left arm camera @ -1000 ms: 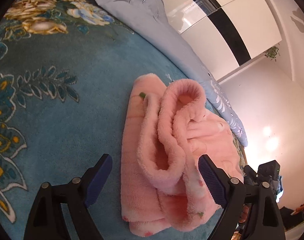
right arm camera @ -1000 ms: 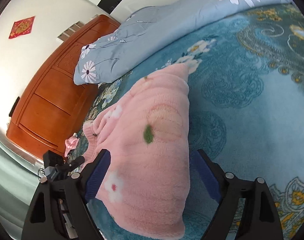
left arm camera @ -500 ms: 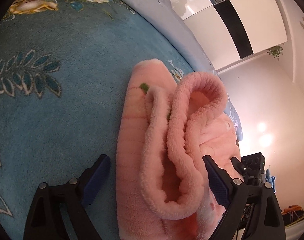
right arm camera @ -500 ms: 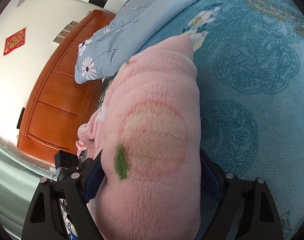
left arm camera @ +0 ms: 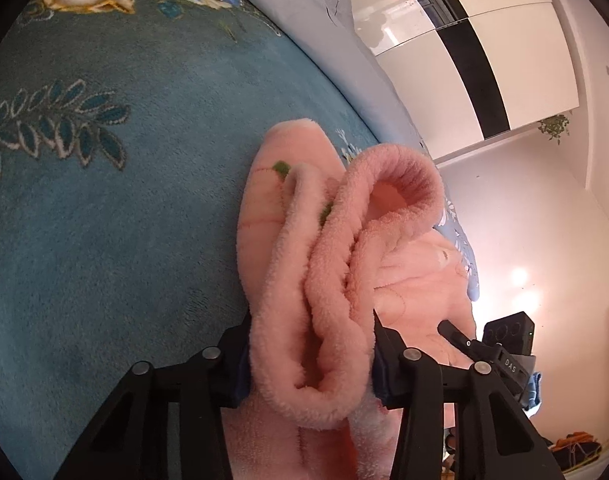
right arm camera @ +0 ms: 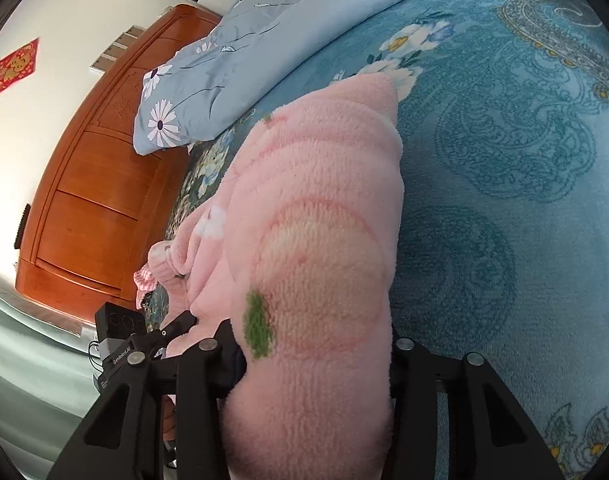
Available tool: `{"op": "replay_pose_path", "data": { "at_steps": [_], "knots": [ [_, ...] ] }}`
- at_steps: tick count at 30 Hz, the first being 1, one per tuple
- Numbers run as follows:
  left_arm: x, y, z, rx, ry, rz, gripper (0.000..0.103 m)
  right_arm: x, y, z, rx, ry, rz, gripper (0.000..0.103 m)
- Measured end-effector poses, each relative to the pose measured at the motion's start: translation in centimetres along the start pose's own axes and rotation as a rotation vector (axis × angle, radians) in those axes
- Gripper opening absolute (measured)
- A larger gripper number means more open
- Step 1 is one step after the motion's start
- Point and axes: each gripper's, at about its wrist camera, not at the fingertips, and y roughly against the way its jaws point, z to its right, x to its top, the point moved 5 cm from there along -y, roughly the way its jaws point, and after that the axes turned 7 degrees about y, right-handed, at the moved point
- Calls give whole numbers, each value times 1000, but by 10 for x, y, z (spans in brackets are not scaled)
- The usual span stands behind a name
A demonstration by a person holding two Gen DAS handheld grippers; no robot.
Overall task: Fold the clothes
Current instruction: 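Grasp the folded pink blanket with both grippers and lift it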
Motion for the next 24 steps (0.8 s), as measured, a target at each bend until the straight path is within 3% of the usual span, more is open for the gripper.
{"op": "replay_pose_path", "data": {
  "at_steps": [6,12,18,24],
  "knots": [
    [-22,22,32,-6,-59,21,46,-4,31,-23,-1,71,23,41],
    [-61,53,90,4,-191,53,46,-20,81,-37,36,111,56,41],
    [-103,82,171,-47,-335,76,46,-29,168,-52,31,174,142,41],
    [-129,75,296,-137,-513,48,46,-39,294,-60,-51,246,286,41]
  ]
}}
